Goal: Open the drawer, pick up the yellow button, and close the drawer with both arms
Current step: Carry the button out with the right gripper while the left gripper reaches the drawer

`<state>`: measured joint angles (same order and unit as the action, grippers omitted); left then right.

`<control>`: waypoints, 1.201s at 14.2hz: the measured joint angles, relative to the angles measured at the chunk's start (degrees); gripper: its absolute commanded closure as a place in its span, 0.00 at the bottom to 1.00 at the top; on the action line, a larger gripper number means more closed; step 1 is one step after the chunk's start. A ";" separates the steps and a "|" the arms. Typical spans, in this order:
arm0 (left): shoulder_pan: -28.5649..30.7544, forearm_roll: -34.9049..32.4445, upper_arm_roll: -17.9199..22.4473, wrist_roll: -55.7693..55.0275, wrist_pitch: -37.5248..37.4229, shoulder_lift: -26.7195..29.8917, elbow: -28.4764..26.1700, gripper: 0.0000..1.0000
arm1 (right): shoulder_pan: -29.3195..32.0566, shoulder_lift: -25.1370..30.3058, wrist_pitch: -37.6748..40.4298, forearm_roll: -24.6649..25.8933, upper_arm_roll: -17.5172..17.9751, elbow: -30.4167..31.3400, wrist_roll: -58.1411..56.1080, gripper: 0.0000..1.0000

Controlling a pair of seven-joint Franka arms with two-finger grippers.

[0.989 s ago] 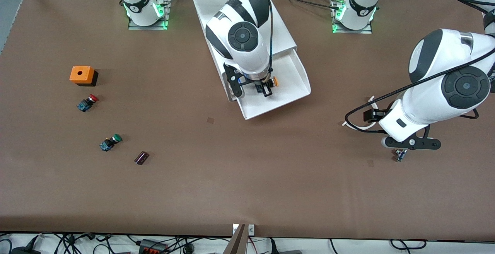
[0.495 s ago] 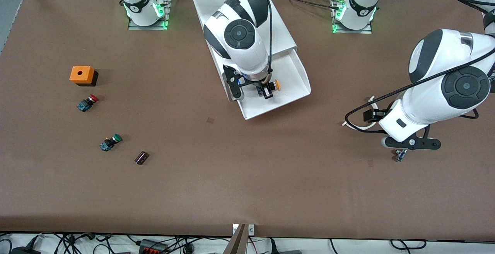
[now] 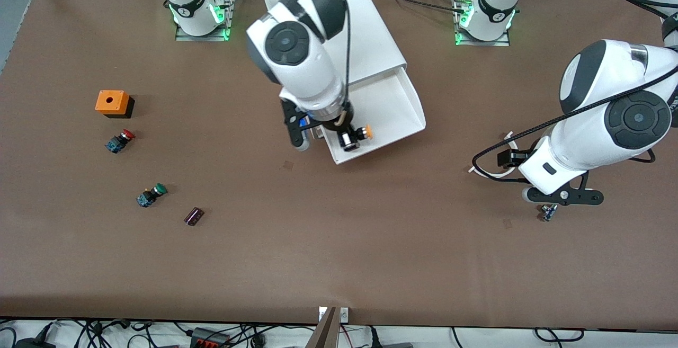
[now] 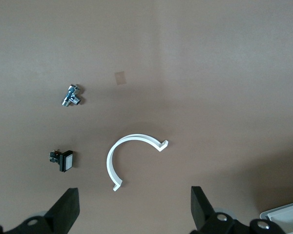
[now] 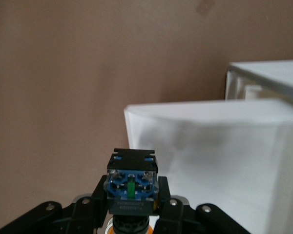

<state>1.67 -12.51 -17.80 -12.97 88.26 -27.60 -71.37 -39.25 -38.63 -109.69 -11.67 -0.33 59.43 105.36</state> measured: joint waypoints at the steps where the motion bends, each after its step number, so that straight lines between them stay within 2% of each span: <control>1: -0.03 0.61 -0.01 0.00 0.02 0.00 0.00 0.00 | 1.30 0.76 1.85 0.00 0.01 0.00 -3.79 0.98; 5: -0.10 4.70 -0.01 -0.06 2.13 -0.02 0.01 0.00 | 5.54 2.40 10.46 0.01 0.01 0.48 -20.55 0.98; 7: -0.85 5.07 -0.06 -0.53 3.01 -0.11 0.01 0.00 | 7.33 2.91 11.86 0.07 -0.04 2.69 -30.25 0.98; 14: -7.11 6.02 -0.18 -18.21 8.68 -2.14 -0.84 0.00 | 17.84 9.55 12.48 0.31 -0.57 19.31 -65.07 0.98; 17: -9.73 6.08 -0.19 -24.99 11.37 -3.69 -1.28 0.00 | 21.62 10.54 12.45 0.76 -0.62 24.79 -76.48 0.98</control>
<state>-8.06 -6.43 -18.00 -37.96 99.64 -31.28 -72.65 -17.63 -28.09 -97.24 -10.91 -0.95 84.21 28.88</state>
